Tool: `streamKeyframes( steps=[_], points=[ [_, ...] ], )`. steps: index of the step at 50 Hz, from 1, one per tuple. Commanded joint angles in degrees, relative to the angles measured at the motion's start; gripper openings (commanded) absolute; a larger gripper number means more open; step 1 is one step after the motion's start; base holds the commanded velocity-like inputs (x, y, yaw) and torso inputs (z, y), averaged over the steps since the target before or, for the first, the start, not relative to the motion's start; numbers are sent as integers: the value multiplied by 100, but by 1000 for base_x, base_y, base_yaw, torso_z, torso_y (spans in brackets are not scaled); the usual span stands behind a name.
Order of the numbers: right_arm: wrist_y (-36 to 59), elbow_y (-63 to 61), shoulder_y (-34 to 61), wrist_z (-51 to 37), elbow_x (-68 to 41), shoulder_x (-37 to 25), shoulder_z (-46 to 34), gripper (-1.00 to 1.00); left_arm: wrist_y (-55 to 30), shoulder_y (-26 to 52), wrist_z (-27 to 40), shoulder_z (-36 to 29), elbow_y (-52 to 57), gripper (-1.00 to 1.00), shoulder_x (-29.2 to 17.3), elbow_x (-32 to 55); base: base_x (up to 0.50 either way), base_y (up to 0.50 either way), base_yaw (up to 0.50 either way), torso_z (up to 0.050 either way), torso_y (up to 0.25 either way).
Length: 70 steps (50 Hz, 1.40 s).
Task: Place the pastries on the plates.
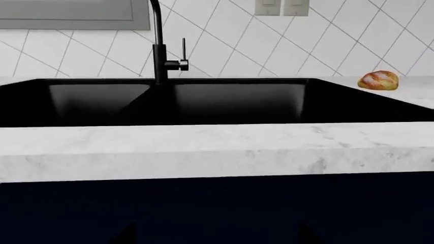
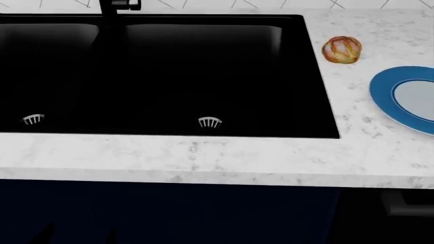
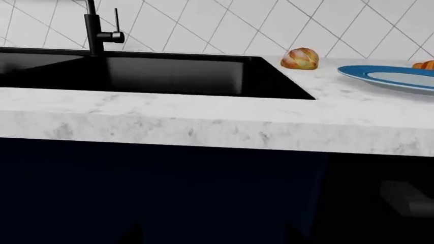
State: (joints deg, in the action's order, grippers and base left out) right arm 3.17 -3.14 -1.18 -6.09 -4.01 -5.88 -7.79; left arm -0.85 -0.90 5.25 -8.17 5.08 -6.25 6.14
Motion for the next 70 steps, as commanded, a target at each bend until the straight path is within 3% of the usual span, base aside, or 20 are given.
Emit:
streamKeyframes(
  steps=[1, 16, 19, 21, 22, 28, 35, 43, 70],
  points=[
    [-2, -27, -6, -71, -58, -60, -101, 100, -9, -11, 70, -68, -15, 100, -72, 70, 0, 0, 0, 50, 0],
    [13, -205, -62, -137, -240, -132, -129, 100, -17, -84, 36, -77, 164, 100, -133, 403, 0, 0, 0, 45, 0],
    [241, -539, -39, -85, -370, -261, -63, 100, -505, -65, 71, 73, 653, 100, -310, 641, 0, 0, 0, 0, 0],
    [669, -1093, 8, -67, -494, -434, 32, 100, -1057, 45, 172, 246, 1242, 100, -462, 905, 0, 0, 0, 0, 0],
    [947, -1458, 48, 47, -557, -598, 6, 100, -1554, 149, 143, 445, 1579, 100, -502, 1478, 0, 0, 0, 0, 0],
    [2758, -3368, 398, 7, -1061, -1220, 348, 100, -2938, 844, 282, 636, 2806, 100, -1075, 2098, 0, 0, 0, 0, 0],
    [4164, -4545, 982, -145, -1663, -1566, 880, 100, -3835, 1452, 471, 989, 3513, 100, -1413, 2737, 0, 0, 0, 0, 0],
    [4219, -4417, 1013, -142, -1649, -1633, 847, 100, -3810, 1407, 551, 1040, 3428, 100, -1479, 2635, 0, -41, 0, 0, 0],
    [4522, -4746, 919, -319, -1694, -1806, 926, 100, -4071, 1309, 730, 1157, 3809, 100, -1577, 2972, 0, -499, 0, 0, 0]
  ],
)
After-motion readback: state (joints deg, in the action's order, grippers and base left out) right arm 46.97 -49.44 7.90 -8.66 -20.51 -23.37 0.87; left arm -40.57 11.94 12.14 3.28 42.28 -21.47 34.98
